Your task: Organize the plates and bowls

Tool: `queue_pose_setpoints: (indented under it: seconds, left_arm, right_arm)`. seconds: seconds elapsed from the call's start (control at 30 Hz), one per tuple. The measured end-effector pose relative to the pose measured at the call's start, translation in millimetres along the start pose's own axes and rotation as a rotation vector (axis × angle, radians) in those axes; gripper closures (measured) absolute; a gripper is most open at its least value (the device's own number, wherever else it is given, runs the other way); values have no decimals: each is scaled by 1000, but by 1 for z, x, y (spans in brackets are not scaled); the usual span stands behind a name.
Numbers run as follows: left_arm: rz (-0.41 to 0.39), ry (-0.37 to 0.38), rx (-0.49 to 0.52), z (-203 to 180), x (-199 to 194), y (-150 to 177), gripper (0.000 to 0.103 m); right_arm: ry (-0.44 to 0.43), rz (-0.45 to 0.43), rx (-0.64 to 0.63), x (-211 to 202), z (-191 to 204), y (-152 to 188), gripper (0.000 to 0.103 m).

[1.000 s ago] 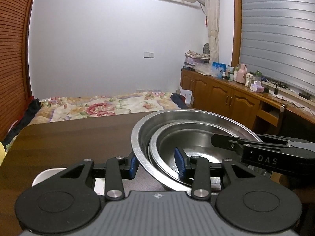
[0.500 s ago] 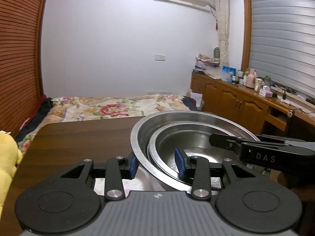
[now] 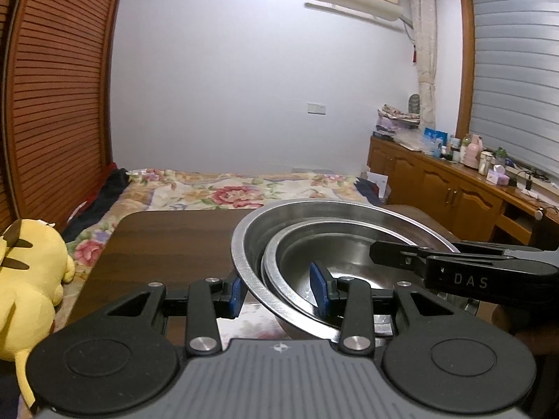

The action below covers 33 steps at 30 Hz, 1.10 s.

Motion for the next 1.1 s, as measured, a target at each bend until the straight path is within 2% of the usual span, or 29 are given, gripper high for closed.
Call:
queue_pose_setpoints:
  seconds: [0.4, 0.87, 1.1]
  left_arm:
    - [52, -42, -7, 24, 8, 21, 62]
    - [102, -64, -30, 37, 21, 42, 62]
    - [99, -71, -25, 37, 21, 45, 62]
  right_arm:
    - [-45, 47, -30, 17, 25, 11, 63]
    - [-34, 102, -62, 35, 33, 28, 63]
    - [-36, 119, -75, 38, 37, 33, 63]
Point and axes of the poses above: each gripper's, at about its wrist camera, not at the fingertips, and x roughly the way its jaws point, z to its left, y to its underside, the point moved 8 cm from there along x, roughly the way its jaws point, and after that the axes turned 3 degrees about -x, right-handed, at the moved point
